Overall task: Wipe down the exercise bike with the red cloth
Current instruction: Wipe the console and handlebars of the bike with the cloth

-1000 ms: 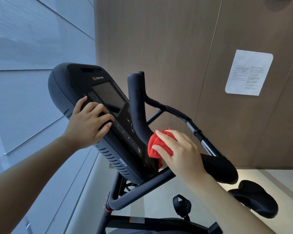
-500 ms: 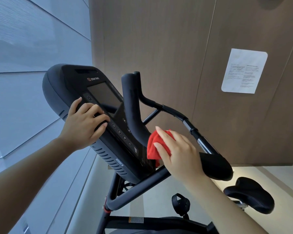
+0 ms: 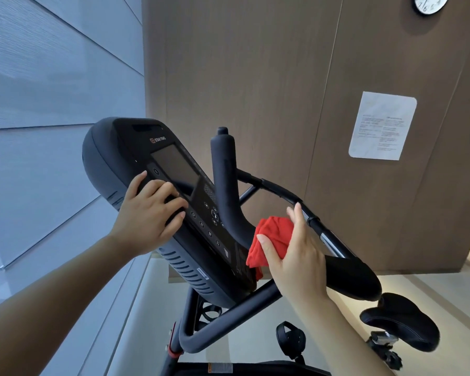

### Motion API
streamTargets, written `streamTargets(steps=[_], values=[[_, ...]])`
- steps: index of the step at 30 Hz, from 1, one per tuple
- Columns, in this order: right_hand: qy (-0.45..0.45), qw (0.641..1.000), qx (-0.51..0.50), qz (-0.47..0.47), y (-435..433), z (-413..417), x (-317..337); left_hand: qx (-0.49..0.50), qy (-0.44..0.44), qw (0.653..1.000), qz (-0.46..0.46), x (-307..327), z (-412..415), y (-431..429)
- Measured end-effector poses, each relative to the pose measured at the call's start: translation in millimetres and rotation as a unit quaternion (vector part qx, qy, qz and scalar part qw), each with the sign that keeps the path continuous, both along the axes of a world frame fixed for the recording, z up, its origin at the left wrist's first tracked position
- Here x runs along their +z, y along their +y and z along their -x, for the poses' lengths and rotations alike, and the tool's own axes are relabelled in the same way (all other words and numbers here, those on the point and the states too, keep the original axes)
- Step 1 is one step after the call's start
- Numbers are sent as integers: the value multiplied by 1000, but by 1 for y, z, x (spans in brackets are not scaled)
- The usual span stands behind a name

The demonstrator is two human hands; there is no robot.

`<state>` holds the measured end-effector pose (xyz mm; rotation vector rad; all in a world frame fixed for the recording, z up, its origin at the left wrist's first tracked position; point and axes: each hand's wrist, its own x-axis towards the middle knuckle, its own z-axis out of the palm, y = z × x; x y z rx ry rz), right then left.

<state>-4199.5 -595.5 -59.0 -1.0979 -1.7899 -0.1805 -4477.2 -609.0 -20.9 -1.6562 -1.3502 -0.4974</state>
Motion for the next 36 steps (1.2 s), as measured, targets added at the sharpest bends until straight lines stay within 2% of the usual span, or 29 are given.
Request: streamTargets(steps=[3, 6, 9, 12, 16, 19, 26, 33, 36], values=[[-26, 999, -29, 31, -2, -9, -11, -7, -1, 1000, 2, 0, 1, 0], [15, 997, -66, 43, -11, -6, -18, -13, 3, 1000, 11, 0, 3, 0], [55, 994, -90, 3, -11, 16, -12, -17, 9, 1000, 20, 0, 4, 0], [46, 993, -103, -41, -5, 33, 2, -24, 13, 999, 17, 0, 5, 1], [5, 994, -78, -73, 1, 13, -5, -34, 8, 999, 6, -2, 6, 2], [8, 992, -79, -97, 1, -6, -20, -36, 3, 999, 1, -3, 6, 4], [73, 989, -32, -125, 8, 23, 1, -33, 8, 999, 4, -2, 6, 3], [235, 959, 64, -146, -1, 57, 71, -26, 13, 999, 45, 1, 8, -1], [226, 956, 86, -169, 2, 88, 108, -30, 12, 997, 66, 3, 8, -4]])
